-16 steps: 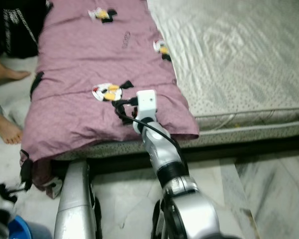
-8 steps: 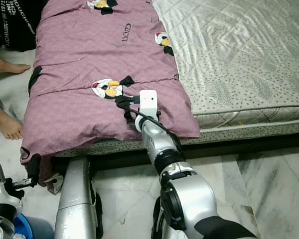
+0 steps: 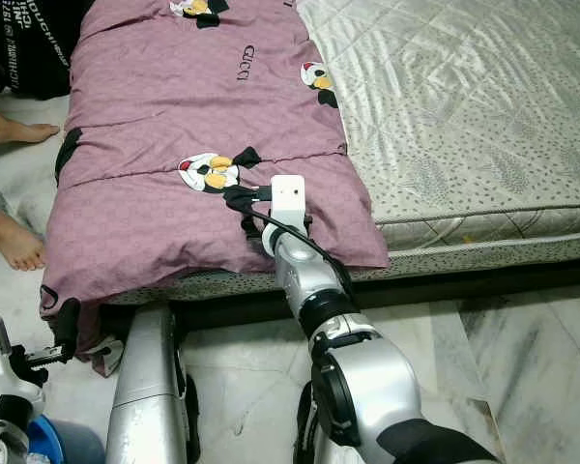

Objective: Clean up the room

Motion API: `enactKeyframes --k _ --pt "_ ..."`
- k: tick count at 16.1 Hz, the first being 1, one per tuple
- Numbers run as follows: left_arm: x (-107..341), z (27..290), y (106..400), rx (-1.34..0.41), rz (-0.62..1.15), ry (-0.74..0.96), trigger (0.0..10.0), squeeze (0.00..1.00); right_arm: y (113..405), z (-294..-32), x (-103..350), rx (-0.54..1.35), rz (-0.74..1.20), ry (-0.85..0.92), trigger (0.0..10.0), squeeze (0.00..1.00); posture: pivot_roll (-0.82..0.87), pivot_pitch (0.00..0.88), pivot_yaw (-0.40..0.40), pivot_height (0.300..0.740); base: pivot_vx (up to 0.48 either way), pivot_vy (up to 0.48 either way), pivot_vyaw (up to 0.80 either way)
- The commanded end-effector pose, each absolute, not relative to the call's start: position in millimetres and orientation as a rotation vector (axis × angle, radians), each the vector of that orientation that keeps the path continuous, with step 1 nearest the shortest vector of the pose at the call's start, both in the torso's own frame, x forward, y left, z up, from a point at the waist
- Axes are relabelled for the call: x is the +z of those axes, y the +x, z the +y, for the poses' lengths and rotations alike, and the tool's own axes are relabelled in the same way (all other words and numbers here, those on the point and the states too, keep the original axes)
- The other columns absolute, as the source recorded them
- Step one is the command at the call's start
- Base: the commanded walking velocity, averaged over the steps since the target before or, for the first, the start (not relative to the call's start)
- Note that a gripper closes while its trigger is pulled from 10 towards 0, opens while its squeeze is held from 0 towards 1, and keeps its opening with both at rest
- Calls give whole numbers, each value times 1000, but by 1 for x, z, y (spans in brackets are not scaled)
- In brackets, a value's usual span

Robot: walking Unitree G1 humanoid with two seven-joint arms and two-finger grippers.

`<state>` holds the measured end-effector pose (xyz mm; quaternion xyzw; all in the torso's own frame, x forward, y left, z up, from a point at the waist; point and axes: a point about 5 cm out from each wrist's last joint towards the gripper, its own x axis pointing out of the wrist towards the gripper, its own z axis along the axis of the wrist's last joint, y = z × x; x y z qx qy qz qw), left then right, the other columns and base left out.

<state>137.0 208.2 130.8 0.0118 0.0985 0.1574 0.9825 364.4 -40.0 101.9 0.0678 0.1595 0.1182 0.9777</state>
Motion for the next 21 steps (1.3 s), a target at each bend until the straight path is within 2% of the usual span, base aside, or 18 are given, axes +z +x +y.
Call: enactKeyframes --k 1,6,7,8,11,12,15,17,18,21 --pt "129 209 134 328 217 28 10000 0 358 -36 90 215 396 161 10000 1000 228 263 -52 522 0 0 0" --pt "129 209 134 328 217 28 10000 0 358 -36 90 215 396 161 10000 1000 228 263 -52 522 0 0 0" --pt "122 198 190 225 132 -27 10000 0 361 -101 107 173 118 215 10000 1000 51 31 -20 522 0 0 0" --pt "123 190 215 174 89 -43 10000 0 357 -119 122 203 -19 214 10000 1000 52 22 -21 522 0 0 0" --pt "126 189 220 173 71 -44 10000 0 363 -106 136 269 -76 247 10000 1000 54 5 -31 522 0 0 0" --pt "125 190 220 178 70 -46 10000 0 366 -100 135 269 -46 207 10000 1000 55 2 -35 522 0 0 0" --pt "121 187 224 188 65 -57 10000 0 360 -96 101 263 181 200 10000 1000 72 0 -54 522 0 0 0" --pt "118 186 225 181 71 -59 10000 0 353 -92 87 277 257 199 10000 1000 68 0 -52 522 0 0 0" --pt "117 183 227 158 70 -47 10000 0 352 -90 90 296 218 234 10000 1000 67 0 -48 522 0 0 0" --pt "125 171 235 42 18 4 10000 0 341 -102 103 395 75 120 10000 1000 26 0 -2 522 0 0 0"
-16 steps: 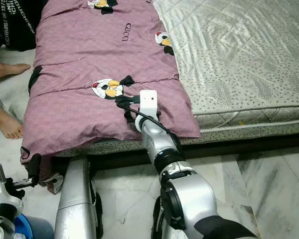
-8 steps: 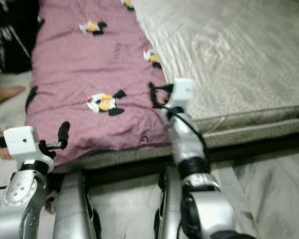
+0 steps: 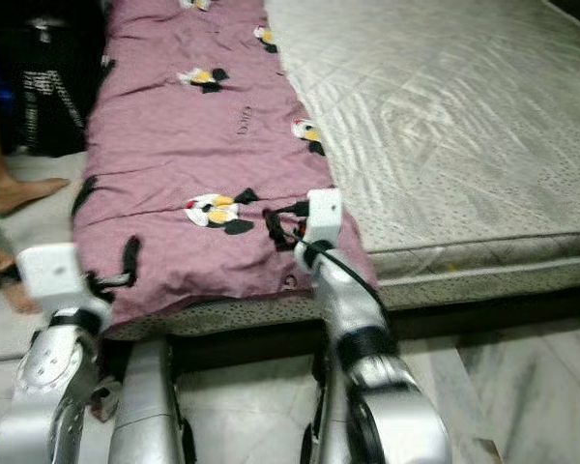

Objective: Clean up the room

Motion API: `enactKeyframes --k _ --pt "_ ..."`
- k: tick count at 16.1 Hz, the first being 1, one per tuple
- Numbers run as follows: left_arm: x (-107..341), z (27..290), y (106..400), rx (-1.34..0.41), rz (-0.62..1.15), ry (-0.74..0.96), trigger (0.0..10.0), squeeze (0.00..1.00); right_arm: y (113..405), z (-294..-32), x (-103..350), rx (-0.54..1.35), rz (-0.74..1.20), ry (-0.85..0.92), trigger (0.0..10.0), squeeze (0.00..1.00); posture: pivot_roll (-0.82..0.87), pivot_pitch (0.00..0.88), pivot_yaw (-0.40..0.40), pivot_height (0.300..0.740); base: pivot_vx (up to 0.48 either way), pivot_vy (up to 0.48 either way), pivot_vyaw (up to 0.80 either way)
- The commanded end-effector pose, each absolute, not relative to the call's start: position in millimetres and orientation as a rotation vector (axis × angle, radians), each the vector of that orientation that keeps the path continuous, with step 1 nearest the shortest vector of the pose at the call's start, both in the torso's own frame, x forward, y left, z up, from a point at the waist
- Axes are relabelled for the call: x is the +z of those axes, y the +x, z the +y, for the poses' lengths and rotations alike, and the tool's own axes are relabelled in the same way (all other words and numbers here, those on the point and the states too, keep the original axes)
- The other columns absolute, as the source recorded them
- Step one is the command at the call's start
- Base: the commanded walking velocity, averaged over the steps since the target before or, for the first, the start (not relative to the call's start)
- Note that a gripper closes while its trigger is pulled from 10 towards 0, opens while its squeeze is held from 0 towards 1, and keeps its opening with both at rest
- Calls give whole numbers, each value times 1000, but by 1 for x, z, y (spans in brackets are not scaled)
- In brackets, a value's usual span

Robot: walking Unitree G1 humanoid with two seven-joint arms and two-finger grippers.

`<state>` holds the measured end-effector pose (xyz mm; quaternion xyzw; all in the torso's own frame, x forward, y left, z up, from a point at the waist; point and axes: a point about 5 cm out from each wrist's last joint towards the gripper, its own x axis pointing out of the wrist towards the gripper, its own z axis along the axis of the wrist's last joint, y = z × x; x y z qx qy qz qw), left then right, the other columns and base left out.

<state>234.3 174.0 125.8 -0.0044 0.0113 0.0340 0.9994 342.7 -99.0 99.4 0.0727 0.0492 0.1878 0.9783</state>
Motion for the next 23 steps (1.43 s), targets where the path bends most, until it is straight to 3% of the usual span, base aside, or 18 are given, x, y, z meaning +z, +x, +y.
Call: enactKeyframes --k 1,4,5,6,9,14,23 --pt "124 171 236 36 19 2 10000 0 338 -106 103 401 60 105 10000 1000 17 0 5 522 0 0 0" --pt "118 169 242 17 23 -5 10000 0 313 -129 104 369 34 33 10000 1000 -22 0 32 522 0 0 0" --pt "117 168 243 13 21 -9 10000 0 308 -131 104 360 24 33 10000 82 -34 0 33 522 0 0 0" --pt "117 167 245 9 16 -17 10000 0 303 -132 104 334 22 76 10000 0 -37 0 32 522 0 0 0" --pt "112 165 249 25 -7 -52 10000 0 292 -132 116 293 -84 97 10000 0 -49 0 20 527 0 0 0" --pt "108 149 259 -5 -10 -62 10000 0 300 -128 124 276 -94 118 10000 0 -70 0 27 567 0 0 0" --pt "101 162 265 85 3 0 10000 0 309 -129 122 249 -72 108 10000 0 -56 0 26 652 0 0 0"
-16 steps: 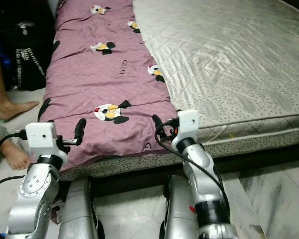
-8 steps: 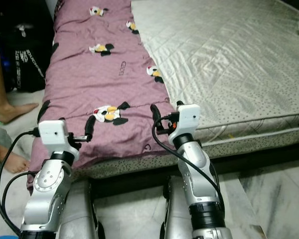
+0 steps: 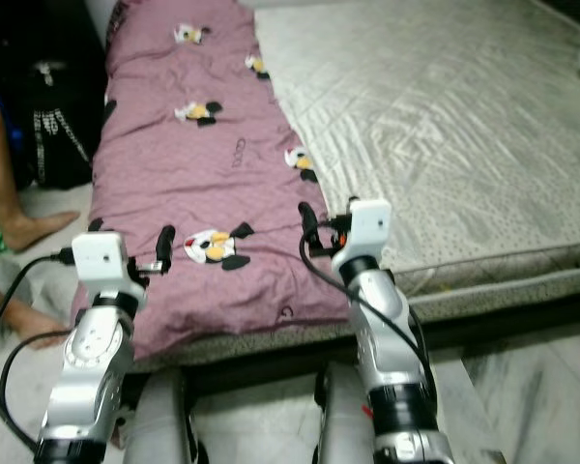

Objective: Clean up the room

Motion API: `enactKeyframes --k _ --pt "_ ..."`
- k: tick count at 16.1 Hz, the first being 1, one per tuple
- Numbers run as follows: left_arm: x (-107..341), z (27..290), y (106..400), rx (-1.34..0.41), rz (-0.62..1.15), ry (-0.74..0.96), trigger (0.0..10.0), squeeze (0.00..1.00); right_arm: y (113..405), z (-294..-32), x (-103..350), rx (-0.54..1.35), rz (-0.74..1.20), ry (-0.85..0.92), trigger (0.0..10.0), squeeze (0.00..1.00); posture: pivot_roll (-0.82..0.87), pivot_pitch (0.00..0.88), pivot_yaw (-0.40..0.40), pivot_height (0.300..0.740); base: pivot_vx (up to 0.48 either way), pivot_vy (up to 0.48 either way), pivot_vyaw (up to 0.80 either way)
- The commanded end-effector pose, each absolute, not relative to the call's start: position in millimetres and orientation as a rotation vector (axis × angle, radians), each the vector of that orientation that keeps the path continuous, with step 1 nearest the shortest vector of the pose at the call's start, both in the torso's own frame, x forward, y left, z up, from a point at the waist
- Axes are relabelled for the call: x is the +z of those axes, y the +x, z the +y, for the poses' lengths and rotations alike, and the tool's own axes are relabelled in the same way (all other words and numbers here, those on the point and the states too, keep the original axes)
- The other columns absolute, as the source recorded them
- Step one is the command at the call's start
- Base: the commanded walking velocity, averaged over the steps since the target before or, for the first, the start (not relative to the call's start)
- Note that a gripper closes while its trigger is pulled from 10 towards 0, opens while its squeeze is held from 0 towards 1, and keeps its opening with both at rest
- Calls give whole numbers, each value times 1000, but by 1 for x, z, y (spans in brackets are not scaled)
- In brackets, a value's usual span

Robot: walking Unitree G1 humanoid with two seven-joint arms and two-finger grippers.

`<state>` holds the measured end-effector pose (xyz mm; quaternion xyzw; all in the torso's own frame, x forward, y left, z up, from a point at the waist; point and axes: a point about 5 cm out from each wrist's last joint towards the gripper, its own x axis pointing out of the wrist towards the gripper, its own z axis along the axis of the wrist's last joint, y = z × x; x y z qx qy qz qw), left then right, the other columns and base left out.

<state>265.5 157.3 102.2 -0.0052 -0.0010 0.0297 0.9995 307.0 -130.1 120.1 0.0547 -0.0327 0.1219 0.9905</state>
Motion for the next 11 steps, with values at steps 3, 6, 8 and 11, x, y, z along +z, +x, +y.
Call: enactKeyframes --k 3,6,8,11 --pt "98 158 265 72 5 17 10000 0 310 -133 122 237 -72 104 10000 0 -63 0 32 687 0 0 0" --pt "99 160 271 91 4 35 10000 0 314 -134 126 223 -86 101 10000 0 -65 0 36 717 0 0 0" --pt "101 161 274 89 -4 34 10000 0 317 -134 128 218 -94 97 10000 0 -63 0 35 732 0 0 0" --pt "102 162 275 102 0 40 10000 0 322 -136 130 190 -93 79 10000 0 -52 0 28 737 0 0 0"
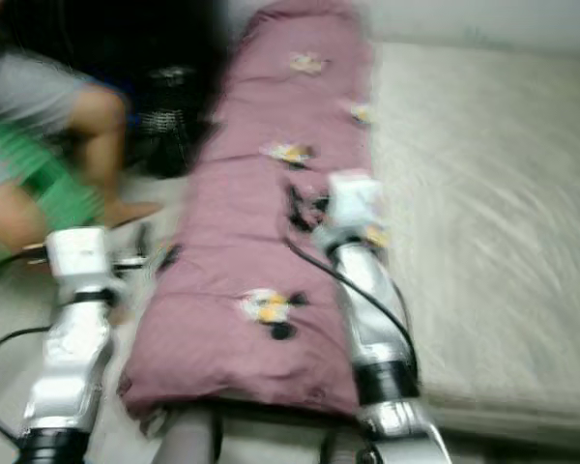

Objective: Clean up the room

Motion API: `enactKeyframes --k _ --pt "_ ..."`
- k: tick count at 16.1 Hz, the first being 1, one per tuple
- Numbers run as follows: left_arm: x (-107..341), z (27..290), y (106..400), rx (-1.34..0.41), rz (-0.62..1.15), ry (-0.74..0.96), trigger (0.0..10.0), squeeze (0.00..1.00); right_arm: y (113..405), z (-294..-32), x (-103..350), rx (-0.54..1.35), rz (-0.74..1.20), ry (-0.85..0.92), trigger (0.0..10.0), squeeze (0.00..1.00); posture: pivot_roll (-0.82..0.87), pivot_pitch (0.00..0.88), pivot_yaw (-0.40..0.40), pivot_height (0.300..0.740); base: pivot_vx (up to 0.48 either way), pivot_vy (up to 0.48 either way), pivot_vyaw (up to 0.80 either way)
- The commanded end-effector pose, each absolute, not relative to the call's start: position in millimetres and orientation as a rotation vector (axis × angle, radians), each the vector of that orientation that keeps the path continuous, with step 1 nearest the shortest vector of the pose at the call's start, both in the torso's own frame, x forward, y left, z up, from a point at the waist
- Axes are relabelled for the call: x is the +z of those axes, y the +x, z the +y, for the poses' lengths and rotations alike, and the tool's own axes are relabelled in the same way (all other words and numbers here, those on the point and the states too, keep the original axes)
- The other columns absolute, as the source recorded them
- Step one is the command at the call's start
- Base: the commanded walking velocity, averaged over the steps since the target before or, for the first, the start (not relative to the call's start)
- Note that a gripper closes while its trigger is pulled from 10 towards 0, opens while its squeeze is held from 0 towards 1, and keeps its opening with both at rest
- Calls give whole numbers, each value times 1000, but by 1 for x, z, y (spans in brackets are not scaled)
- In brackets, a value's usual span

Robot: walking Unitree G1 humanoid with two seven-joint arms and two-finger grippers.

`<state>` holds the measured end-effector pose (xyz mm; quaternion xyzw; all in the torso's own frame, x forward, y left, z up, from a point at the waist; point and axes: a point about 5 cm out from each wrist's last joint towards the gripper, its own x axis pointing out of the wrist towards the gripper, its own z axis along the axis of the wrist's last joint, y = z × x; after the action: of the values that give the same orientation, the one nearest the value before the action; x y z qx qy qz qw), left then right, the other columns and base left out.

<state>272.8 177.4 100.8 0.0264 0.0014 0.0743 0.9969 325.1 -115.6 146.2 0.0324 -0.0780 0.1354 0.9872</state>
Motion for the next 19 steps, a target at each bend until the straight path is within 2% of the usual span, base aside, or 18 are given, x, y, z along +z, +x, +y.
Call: enactKeyframes --k 1,7,12,19 --pt "103 162 275 102 -7 58 10000 0 320 -137 128 203 -91 40 10000 0 -48 0 26 737 0 0 0" --pt "95 162 266 74 16 48 10000 0 315 -136 124 187 -91 53 10000 0 -56 0 23 740 0 0 0" --pt "84 164 255 85 54 21 10000 0 308 -146 112 143 -57 56 10000 0 -59 0 29 740 0 0 0" --pt "90 166 262 83 42 26 10000 0 317 -151 111 115 -41 42 10000 0 -57 0 29 740 0 0 0"
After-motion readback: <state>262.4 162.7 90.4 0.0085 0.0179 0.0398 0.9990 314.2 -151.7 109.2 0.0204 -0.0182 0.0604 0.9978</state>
